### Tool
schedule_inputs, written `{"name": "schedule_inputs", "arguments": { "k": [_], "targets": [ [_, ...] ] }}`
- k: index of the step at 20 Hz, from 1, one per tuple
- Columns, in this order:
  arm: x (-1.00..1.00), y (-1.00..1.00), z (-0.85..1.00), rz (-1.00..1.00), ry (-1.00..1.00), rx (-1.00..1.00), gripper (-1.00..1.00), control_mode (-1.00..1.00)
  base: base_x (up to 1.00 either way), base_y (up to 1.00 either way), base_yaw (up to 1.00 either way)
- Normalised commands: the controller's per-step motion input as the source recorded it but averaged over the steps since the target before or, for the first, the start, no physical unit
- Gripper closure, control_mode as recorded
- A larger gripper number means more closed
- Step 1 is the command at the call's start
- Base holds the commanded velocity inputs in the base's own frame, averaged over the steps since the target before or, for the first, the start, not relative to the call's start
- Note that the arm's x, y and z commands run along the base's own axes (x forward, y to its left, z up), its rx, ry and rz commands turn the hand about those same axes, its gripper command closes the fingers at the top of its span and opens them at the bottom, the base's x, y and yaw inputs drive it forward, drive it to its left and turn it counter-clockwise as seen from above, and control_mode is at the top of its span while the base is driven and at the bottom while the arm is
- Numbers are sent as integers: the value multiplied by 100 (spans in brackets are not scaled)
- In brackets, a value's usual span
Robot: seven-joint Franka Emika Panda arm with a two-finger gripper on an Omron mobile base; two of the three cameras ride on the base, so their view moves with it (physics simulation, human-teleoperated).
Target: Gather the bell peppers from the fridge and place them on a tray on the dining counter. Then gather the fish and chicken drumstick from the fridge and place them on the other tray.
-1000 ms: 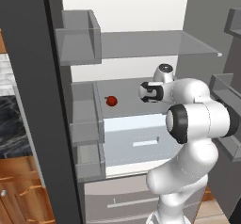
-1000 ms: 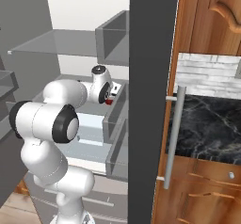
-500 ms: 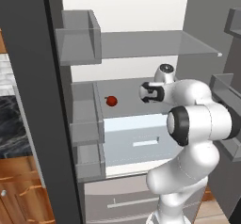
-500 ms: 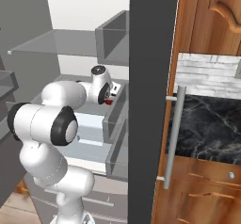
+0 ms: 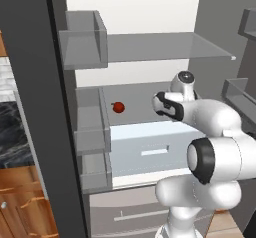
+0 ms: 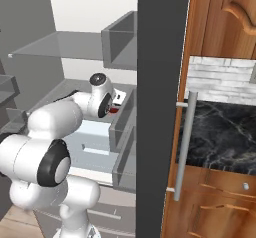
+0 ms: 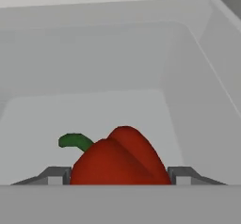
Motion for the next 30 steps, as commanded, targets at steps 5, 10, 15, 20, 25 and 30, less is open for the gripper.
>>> {"name": "schedule_inputs", "arguments": {
  "k": [5,10,15,20,25,30],
  "targets": [
    [-50,2,44,0,-6,0,100,-100,0,0,0],
    [-50,4,49,0,-1,0,100,-100,0,0,0],
    [-59,16,46,0,0,0,100,-100,0,0,0],
    [-73,25,22,4,-6,-1,100,-100,0,0,0],
    [-77,12,41,3,-5,0,100,-100,0,0,0],
    [-67,12,56,5,0,-2,100,-100,0,0,0]
  ]
}}
